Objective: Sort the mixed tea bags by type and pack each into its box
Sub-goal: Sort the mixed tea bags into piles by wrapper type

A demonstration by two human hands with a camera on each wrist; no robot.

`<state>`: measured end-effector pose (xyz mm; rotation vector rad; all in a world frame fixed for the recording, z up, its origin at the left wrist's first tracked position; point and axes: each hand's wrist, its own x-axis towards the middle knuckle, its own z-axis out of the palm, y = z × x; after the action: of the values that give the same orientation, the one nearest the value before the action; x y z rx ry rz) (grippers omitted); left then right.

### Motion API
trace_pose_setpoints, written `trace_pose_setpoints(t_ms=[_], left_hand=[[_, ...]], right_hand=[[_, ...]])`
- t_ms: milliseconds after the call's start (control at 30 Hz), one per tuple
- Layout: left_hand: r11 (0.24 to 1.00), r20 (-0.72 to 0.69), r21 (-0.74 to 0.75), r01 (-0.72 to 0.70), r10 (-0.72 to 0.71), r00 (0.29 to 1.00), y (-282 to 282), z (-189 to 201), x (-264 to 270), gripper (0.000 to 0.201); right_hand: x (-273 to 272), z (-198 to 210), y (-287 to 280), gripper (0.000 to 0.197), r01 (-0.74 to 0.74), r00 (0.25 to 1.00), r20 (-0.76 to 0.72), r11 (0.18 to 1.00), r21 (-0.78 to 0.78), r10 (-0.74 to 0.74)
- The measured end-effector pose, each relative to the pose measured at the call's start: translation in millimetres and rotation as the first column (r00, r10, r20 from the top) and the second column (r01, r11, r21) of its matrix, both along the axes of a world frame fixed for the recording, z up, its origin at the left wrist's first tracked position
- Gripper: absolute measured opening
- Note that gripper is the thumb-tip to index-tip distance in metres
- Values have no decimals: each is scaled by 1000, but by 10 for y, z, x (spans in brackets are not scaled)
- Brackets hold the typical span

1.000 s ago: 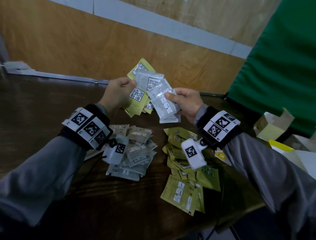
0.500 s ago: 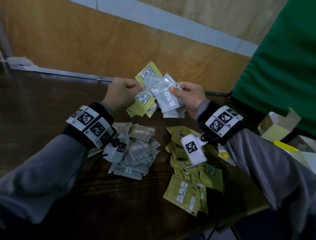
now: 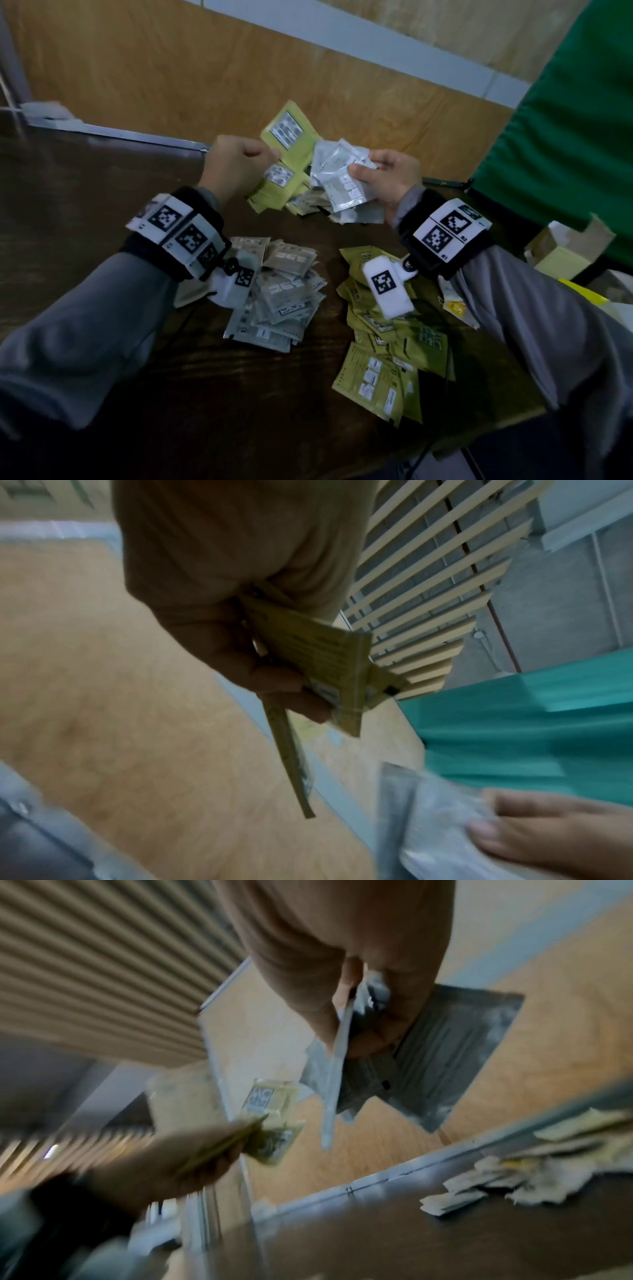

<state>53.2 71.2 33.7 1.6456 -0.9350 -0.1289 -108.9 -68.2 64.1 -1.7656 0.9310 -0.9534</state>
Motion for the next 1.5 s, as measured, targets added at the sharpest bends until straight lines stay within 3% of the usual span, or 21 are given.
trace_pose_setpoints(t_ms=[100, 200, 267, 367, 433, 500, 567, 667, 733, 800, 867, 933, 1000, 1033, 1133, 1233, 1300, 1367, 1433, 1500], left_hand=[[984, -23, -42, -172, 171, 985, 155, 64, 325, 29], [957, -80, -63, -284, 279, 957, 316, 95, 576, 22], [950, -125, -83, -300, 288, 949, 355, 96, 653, 20], [953, -121, -94, -287, 276, 954, 358, 116, 609, 22], [963, -113, -106, -248, 236, 965, 331, 111, 565, 26], [976, -102, -97, -195, 186, 977, 307, 101, 519, 35], [992, -110, -70, -107, 99, 989, 268, 93, 437, 35], [998, -168, -25, 60, -64, 984, 189, 103, 274, 22], [991, -185, 23, 133, -127, 974, 164, 116, 165, 21], [986, -207, 31, 164, -154, 966, 155, 126, 101, 22], [984, -222, 36, 173, -161, 962, 152, 148, 26, 21], [974, -221, 53, 219, -203, 954, 127, 187, -104, 20], [951, -164, 85, 297, -281, 946, 103, 223, -282, 22], [936, -124, 113, 334, -320, 939, 92, 230, -367, 24], [902, -110, 158, 401, -388, 915, 69, 212, -533, 22], [934, -90, 166, 318, -306, 948, 23, 144, -530, 23], [974, -83, 125, 189, -180, 980, -19, 98, -498, 23], [994, -92, 49, 97, -92, 991, -58, 72, -526, 17], [994, -118, -14, 106, -107, 987, -90, 54, -609, 13], [978, -228, -52, 203, -210, 951, -78, 43, -751, 12]], right_hand=[[-15, -21, 86, 22, -57, 992, -125, 947, -315, 18], [23, -139, 464, 13, -325, 940, -291, 722, -611, 177], [119, -284, 659, 10, -451, 892, -376, 559, -696, 252], [219, -448, 817, 12, -638, 770, -526, 397, -660, 361], [192, -520, 864, 13, -783, 622, -686, 319, -535, 377], [126, -564, 857, 17, -877, 448, -816, 355, -323, 364], [63, -532, 856, 28, -896, 328, -859, 417, -151, 393], [-4, -317, 820, 29, -884, 275, -845, 466, -35, 459], [-72, -140, 749, 24, -853, 336, -812, 519, -48, 477], [-152, 27, 646, 18, -727, 557, -700, 671, -149, 447], [-206, 153, 536, 28, -472, 809, -485, 858, -202, 331], [-240, 242, 443, 47, -295, 928, -261, 953, -73, 267], [-264, 283, 407, 64, -256, 952, -146, 962, 98, 268], [-278, 278, 393, 59, -253, 957, -109, 958, 133, 268], [-342, 272, 356, 14, -202, 977, -68, 979, 2, 202], [-519, 384, 264, 11, -112, 994, -8, 990, -81, 112], [-669, 460, 248, 9, -219, 976, 27, 972, 84, 218], [-760, 434, 295, 7, -377, 921, 6, 889, 262, 389], [-756, 296, 398, 8, -445, 875, -50, 840, 310, 482], [-693, 126, 516, 6, -429, 883, -61, 854, 294, 465]])
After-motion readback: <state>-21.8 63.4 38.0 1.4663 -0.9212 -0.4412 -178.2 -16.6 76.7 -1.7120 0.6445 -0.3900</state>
